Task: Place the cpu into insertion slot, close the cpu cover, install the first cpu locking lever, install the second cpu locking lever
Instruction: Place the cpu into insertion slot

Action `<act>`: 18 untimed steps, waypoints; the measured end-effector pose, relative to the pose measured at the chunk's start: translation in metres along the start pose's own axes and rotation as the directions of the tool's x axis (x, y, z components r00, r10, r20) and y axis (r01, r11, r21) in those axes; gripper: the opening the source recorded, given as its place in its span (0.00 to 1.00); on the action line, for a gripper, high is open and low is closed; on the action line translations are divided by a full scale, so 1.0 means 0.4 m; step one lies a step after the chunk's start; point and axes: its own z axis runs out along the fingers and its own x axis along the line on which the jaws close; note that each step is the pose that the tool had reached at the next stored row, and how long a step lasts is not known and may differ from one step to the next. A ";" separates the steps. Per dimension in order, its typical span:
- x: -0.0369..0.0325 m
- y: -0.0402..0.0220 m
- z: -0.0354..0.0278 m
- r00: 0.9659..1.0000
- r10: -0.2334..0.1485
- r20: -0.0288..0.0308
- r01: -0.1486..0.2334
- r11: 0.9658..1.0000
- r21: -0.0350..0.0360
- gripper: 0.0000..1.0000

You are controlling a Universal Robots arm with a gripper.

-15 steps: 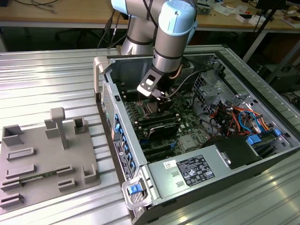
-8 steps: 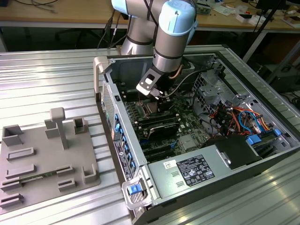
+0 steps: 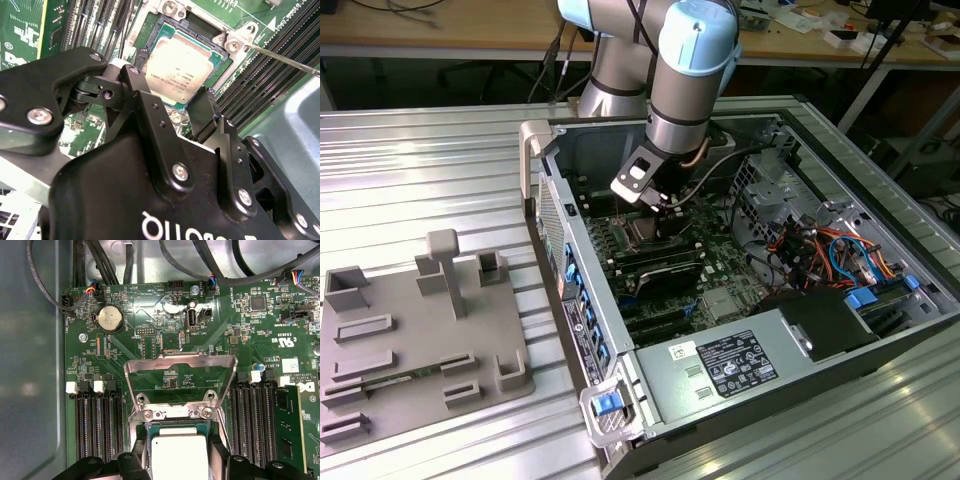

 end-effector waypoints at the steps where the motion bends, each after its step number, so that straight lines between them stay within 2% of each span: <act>1: 0.000 0.000 0.000 1.000 0.000 0.000 0.000 1.000 0.000 0.58; 14: 0.000 0.003 0.001 1.000 0.000 -0.001 0.000 1.000 0.000 0.58; 15: 0.000 0.002 0.000 1.000 0.000 0.000 0.000 1.000 0.000 0.65; 18: 0.000 0.002 0.000 1.000 0.000 0.000 0.000 1.000 0.000 0.65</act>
